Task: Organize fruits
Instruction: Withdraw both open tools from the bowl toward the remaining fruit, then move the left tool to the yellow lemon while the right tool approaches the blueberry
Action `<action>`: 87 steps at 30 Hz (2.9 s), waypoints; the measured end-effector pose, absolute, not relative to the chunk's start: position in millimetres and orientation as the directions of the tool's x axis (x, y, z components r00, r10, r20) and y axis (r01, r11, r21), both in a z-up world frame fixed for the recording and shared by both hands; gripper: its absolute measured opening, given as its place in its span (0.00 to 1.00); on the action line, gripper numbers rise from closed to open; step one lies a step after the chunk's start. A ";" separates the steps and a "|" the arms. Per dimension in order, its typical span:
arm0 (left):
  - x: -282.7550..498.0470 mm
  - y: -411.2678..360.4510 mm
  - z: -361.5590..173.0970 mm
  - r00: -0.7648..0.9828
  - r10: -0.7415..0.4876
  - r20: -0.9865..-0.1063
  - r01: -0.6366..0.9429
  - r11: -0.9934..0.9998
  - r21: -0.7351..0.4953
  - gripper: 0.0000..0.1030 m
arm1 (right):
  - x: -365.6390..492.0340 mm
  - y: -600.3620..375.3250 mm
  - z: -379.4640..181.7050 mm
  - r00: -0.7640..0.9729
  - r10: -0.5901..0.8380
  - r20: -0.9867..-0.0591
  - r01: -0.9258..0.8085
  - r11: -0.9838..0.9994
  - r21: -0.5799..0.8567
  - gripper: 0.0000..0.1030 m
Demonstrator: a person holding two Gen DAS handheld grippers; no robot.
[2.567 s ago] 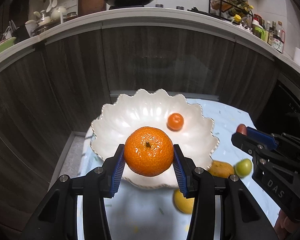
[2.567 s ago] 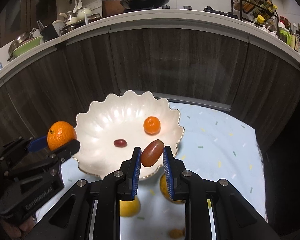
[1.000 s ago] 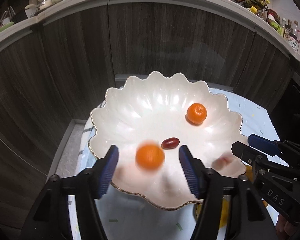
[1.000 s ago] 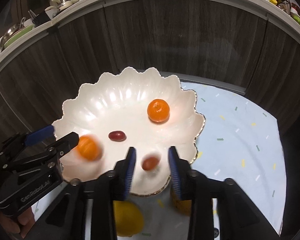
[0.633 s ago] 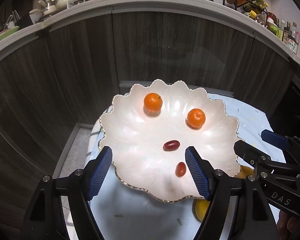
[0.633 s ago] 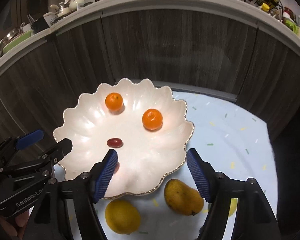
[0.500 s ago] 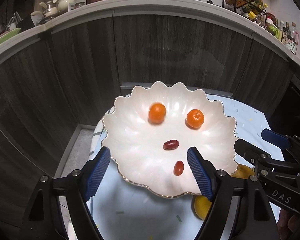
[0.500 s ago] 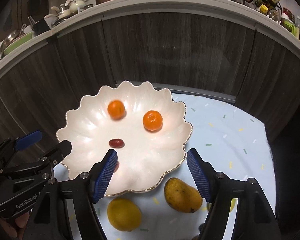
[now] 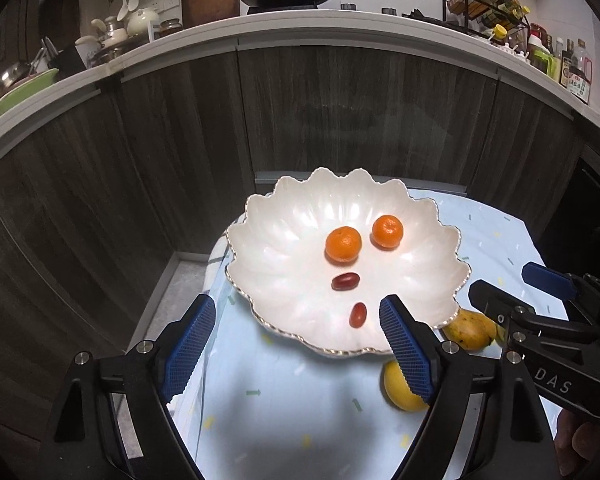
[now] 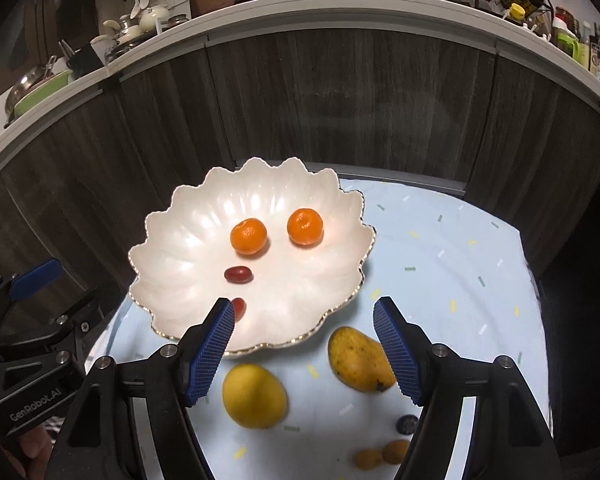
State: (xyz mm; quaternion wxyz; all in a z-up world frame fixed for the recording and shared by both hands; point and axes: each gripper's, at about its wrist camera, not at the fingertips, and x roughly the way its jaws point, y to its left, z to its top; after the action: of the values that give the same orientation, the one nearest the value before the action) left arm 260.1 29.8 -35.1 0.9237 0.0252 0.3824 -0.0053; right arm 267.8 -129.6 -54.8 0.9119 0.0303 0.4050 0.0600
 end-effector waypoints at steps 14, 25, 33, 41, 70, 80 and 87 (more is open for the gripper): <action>234.7 4.9 -27.5 0.714 -0.004 -0.700 0.056 0.997 0.051 0.82 | 244.4 -152.0 -40.3 0.691 0.119 -0.713 -0.072 0.993 0.095 0.70; 226.3 -13.0 -26.8 0.723 -0.028 -0.690 0.089 0.995 0.053 0.82 | 230.0 -169.6 -38.1 0.704 0.088 -0.705 -0.046 0.996 0.079 0.70; 222.3 -25.6 -33.0 0.727 -0.043 -0.685 0.101 0.994 0.045 0.82 | 223.6 -184.7 -45.3 0.698 0.060 -0.714 -0.012 0.997 0.072 0.70; 221.4 -39.1 -45.7 0.711 -0.060 -0.700 0.126 0.991 0.043 0.82 | 218.2 -198.3 -56.7 0.684 0.037 -0.728 0.012 0.998 0.061 0.70; 225.8 -60.9 -107.8 0.644 -0.084 -0.760 0.198 0.978 0.059 0.82 | 202.8 -216.8 -123.1 0.586 0.013 -0.810 0.072 0.995 0.068 0.70; 238.0 -63.9 -123.7 0.624 -0.095 -0.776 0.211 0.976 0.050 0.81 | 217.0 -217.6 -138.6 0.535 0.026 -0.844 0.097 0.991 0.092 0.67; 246.3 -61.1 -131.6 0.613 -0.098 -0.784 0.201 0.979 0.035 0.79 | 230.3 -215.2 -152.1 0.486 0.029 -0.873 0.105 0.990 0.092 0.53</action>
State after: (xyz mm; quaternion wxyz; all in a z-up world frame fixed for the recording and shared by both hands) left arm 246.3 -61.1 -131.6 0.8960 0.0600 0.4319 -0.0835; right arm 230.3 -215.2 -152.1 0.8595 0.0665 0.5063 -0.0221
